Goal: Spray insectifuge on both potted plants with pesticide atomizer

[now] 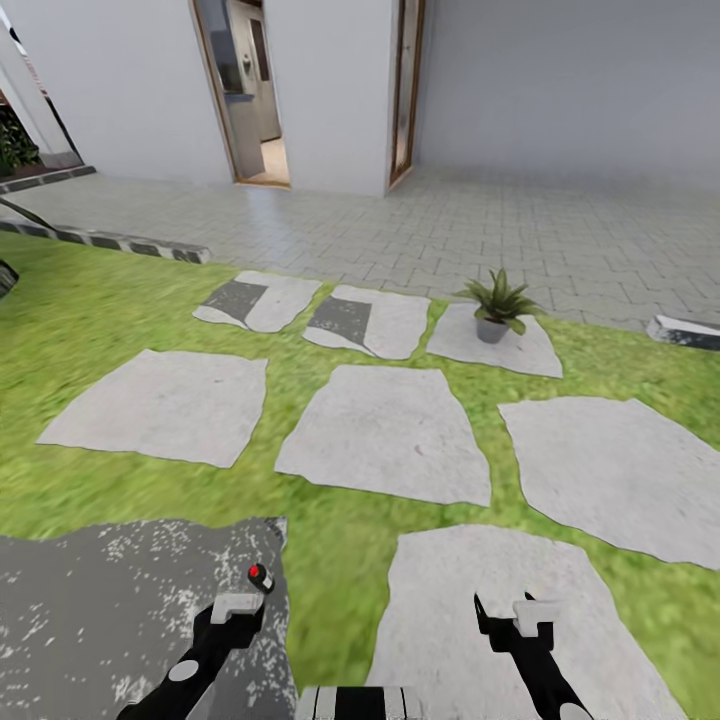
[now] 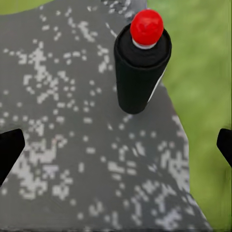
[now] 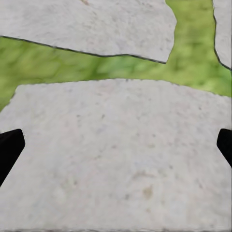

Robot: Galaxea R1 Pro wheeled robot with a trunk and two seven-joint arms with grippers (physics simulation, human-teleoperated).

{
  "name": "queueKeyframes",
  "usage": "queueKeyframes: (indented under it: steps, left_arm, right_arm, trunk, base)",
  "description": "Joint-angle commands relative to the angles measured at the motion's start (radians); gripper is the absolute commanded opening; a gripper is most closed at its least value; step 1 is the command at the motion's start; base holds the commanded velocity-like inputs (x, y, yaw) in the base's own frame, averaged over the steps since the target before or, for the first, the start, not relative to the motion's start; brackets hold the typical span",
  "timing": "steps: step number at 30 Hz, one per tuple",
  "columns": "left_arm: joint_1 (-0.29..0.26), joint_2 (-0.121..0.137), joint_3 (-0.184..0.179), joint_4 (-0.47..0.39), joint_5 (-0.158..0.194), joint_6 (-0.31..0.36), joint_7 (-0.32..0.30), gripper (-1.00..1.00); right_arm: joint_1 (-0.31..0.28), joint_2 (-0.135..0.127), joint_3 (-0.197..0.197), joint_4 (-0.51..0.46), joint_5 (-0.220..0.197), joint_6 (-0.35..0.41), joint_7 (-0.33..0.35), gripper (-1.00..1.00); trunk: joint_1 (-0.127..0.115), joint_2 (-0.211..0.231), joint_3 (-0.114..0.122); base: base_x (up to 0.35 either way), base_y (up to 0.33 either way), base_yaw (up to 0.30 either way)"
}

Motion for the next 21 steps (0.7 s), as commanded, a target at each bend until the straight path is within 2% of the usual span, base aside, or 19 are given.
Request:
queueKeyframes:
  steps: [1, 5, 21]
  left_arm:
    - [-0.001, 0.0, 0.0, 0.001, -0.002, -0.004, 0.001, 1.0]
    - [0.0, -0.001, -0.001, 0.001, -0.002, -0.006, 0.0, 1.0]
    - [-0.002, 0.0, 0.0, 0.001, -0.003, -0.005, 0.0, 1.0]
  right_arm:
    - [0.0, 0.0, 0.0, 0.0, 0.001, -0.003, 0.0, 1.0]
    - [0.0, 0.0, 0.0, 0.0, 0.001, -0.003, 0.0, 1.0]
    - [0.0, 0.0, 0.0, 0.0, 0.001, -0.003, 0.0, 1.0]
  trunk:
    - [0.0, -0.001, -0.006]
    - [0.001, -0.001, -0.018]
    - [0.001, -0.001, -0.019]
  base:
    - [0.0, 0.0, 0.097]
    - [0.0, 0.0, 0.083]
    - [0.0, -0.053, 0.006]
